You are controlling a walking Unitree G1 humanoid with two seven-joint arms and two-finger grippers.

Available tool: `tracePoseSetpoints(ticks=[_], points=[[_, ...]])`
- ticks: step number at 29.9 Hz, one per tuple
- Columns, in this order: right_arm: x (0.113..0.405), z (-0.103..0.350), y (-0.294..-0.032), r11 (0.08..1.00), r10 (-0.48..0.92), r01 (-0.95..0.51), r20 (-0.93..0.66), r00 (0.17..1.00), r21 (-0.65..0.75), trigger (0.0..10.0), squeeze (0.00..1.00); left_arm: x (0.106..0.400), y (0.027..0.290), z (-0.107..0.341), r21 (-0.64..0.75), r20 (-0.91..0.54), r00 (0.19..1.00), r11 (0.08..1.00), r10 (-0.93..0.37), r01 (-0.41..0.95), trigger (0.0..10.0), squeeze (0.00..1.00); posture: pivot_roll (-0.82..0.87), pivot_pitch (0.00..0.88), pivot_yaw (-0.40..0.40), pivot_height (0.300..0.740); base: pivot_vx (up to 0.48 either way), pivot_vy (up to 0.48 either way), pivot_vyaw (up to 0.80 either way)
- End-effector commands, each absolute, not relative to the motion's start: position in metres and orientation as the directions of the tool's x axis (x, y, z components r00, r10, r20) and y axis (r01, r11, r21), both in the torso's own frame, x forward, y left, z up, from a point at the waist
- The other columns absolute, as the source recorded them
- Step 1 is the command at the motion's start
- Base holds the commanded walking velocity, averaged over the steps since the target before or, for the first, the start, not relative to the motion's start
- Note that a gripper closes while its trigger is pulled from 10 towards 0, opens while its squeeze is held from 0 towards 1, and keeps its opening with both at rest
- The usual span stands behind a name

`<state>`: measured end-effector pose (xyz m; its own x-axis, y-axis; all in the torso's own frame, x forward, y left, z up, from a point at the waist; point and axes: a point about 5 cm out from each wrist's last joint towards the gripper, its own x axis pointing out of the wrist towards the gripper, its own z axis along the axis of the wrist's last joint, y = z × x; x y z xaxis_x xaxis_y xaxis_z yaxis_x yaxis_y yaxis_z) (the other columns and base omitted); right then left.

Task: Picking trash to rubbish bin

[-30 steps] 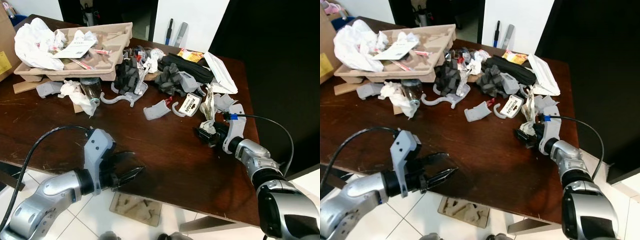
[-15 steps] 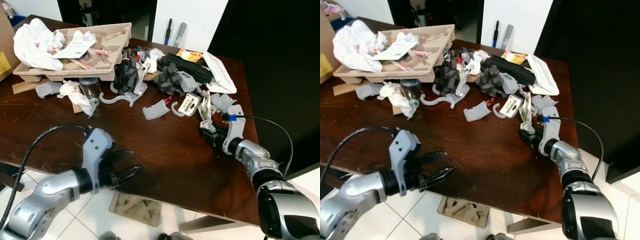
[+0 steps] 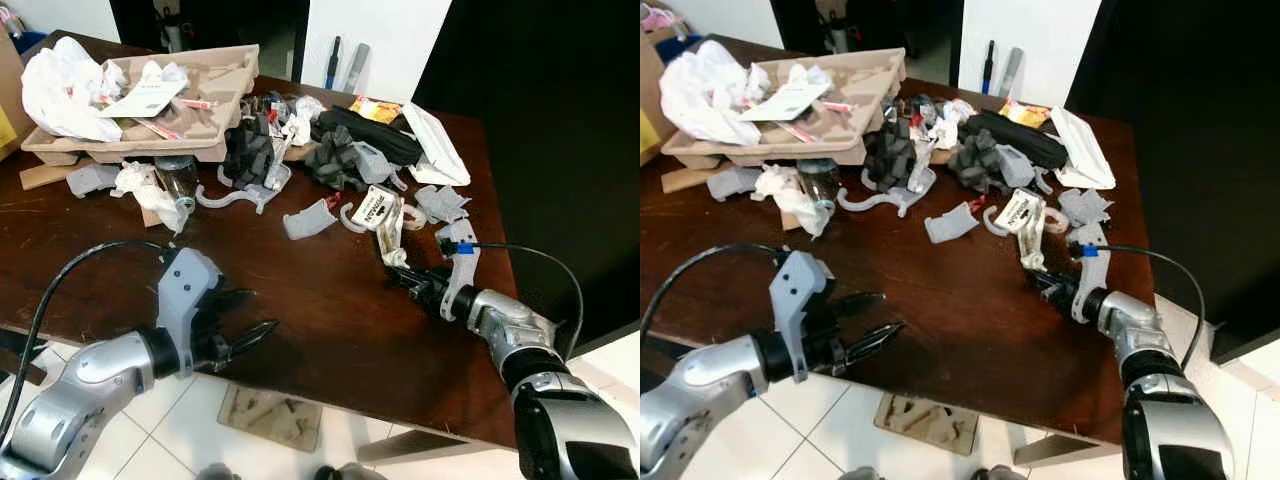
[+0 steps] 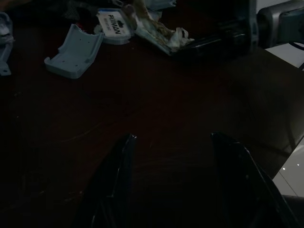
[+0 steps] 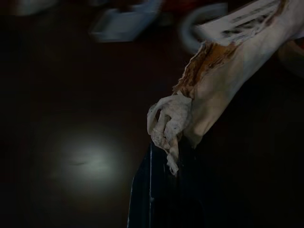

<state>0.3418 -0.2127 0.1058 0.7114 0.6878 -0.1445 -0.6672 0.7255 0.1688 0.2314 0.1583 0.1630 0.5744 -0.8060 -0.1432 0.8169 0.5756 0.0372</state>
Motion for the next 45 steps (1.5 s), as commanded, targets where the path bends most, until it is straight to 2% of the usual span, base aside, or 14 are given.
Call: tracePoseSetpoints(ticks=[1, 4, 10, 21, 23, 27, 31, 35, 45], points=[[0.337, 0.105, -0.214, 0.685, 0.726, -0.698, -0.112, 0.679, 0.207, 0.0, 0.0, 0.23, 0.156, 0.163, 0.031, -0.133, 0.571, 0.573, -0.81, 0.819, 10.0, 0.0, 0.21, 0.151, -0.093, 0.74, 0.0, 0.0, 0.0], [0.337, 0.11, -0.214, 0.66, 0.745, -0.718, -0.068, 0.664, 0.222, 0.0, 0.0, 0.23, 0.156, 0.163, 0.032, -0.131, 0.571, 0.573, -0.81, 0.819, 10.0, 0.0, 0.21, 0.151, -0.095, 0.74, 0.0, 0.0, 0.0], [0.341, 0.134, -0.214, 0.606, 0.744, -0.747, 0.14, 0.654, 0.274, 0.0, 0.0, 0.232, 0.152, 0.164, 0.04, -0.109, 0.577, 0.576, -0.81, 0.816, 10.0, 0.0, 0.21, 0.15, -0.098, 0.74, 0.0, 0.0, 0.0], [0.347, 0.151, -0.217, 0.602, 0.685, -0.732, 0.265, 0.679, 0.318, 0.0, 0.0, 0.24, 0.147, 0.165, 0.067, -0.065, 0.617, 0.614, -0.784, 0.787, 10.0, 0.0, 0.21, 0.146, -0.106, 0.74, 0.0, 0.0, 0.0], [0.354, 0.158, -0.222, 0.654, 0.61, -0.675, 0.29, 0.737, 0.341, 0.0, 0.0, 0.244, 0.147, 0.168, 0.083, -0.036, 0.648, 0.644, -0.761, 0.761, 10.0, 0.0, 0.22, 0.146, -0.106, 0.74, 0.0, 0.0, 0.0], [0.357, 0.157, -0.225, 0.692, 0.568, -0.631, 0.276, 0.776, 0.35, 0.0, 0.0, 0.248, 0.148, 0.17, 0.099, -0.02, 0.675, 0.67, -0.738, 0.736, 10.0, 0.0, 0.22, 0.146, -0.106, 0.74, 0.0, 0.0, 0.0], [0.365, 0.154, -0.236, 0.82, 0.392, -0.438, 0.195, 0.899, 0.368, 0.0, 0.0, 0.256, 0.148, 0.174, 0.122, 0.012, 0.718, 0.714, -0.696, 0.69, 10.0, 0.0, 0.22, 0.146, -0.106, 0.74, 0.0, 0.0, 0.0], [0.367, 0.152, -0.241, 0.855, 0.321, -0.359, 0.16, 0.933, 0.375, 0.0, 0.0, 0.267, 0.146, 0.176, 0.149, 0.041, 0.767, 0.763, -0.64, 0.629, 10.0, 0.0, 0.22, 0.146, -0.106, 0.74, 0.0, 0.0, 0.0], [0.368, 0.149, -0.24, 0.871, 0.28, -0.312, 0.138, 0.95, 0.379, 0.0, 0.0, 0.281, 0.149, 0.181, 0.17, 0.084, 0.833, 0.832, -0.547, 0.529, 10.0, 0.0, 0.21, 0.148, -0.105, 0.74, 0.0, 0.0, 0.0]])
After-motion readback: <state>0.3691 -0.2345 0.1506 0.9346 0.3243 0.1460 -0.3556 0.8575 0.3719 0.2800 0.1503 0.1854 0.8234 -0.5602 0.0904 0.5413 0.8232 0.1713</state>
